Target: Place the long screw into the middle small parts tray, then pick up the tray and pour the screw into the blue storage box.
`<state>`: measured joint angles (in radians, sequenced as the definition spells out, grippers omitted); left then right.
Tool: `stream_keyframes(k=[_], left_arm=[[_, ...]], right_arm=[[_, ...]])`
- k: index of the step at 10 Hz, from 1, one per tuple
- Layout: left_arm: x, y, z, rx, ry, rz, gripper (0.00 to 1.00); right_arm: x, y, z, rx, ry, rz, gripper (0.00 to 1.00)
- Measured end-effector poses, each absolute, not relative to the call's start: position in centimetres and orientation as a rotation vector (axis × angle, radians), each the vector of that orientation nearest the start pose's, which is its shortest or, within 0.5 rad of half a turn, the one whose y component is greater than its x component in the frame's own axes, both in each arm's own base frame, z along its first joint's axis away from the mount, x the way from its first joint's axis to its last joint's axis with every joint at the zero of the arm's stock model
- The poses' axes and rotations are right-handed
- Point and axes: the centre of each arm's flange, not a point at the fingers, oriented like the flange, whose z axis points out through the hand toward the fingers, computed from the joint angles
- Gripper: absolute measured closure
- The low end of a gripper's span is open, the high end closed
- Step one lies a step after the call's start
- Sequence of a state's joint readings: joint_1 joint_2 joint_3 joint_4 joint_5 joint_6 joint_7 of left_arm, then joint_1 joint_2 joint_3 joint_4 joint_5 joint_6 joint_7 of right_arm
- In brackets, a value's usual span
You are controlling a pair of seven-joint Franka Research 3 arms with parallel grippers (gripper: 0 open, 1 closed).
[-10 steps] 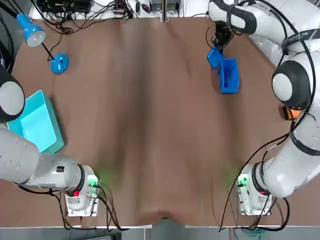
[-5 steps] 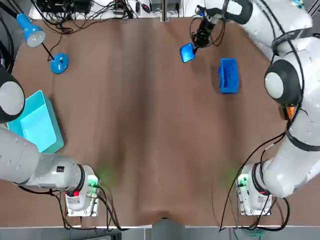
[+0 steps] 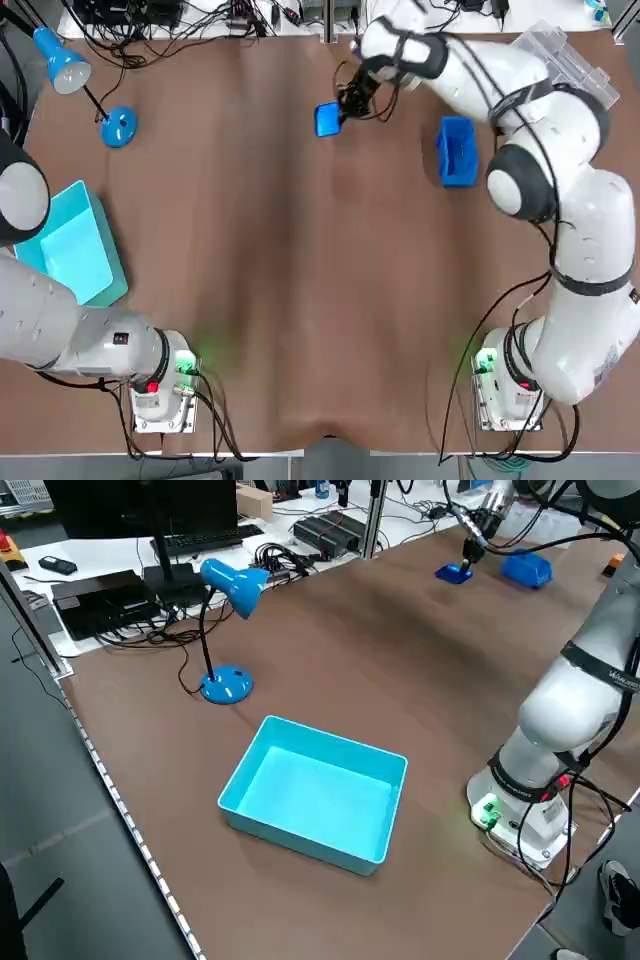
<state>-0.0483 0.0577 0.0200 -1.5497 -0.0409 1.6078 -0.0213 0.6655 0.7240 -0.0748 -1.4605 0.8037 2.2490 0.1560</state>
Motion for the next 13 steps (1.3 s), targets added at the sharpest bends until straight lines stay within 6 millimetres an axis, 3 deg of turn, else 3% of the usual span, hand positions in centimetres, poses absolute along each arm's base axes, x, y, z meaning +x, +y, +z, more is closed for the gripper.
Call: stream_keyframes(k=[2,5,7,9,13], left_arm=[[57.5,-2.1,60.5,-3.181,0.009,0.001,0.0],[57.5,-2.1,60.5,-3.182,0.009,0.0,0.0],[57.5,-2.1,60.5,-3.182,0.009,0.0,0.0],[57.5,-2.1,60.5,-3.182,0.009,0.0,0.0],[57.5,-2.1,60.5,-3.182,0.009,0.0,0.0]], right_arm=[[58.0,46.9,23.7,-2.551,0.085,0.188,0.96],[56.7,49.2,19.1,-2.579,0.063,0.188,0.96],[55.7,50.6,18.2,-2.585,-0.01,0.145,0.96],[55.8,50.5,17.8,-2.588,-0.052,0.121,0.96],[55.9,50.2,17.3,-2.541,0.026,0.13,0.96]])
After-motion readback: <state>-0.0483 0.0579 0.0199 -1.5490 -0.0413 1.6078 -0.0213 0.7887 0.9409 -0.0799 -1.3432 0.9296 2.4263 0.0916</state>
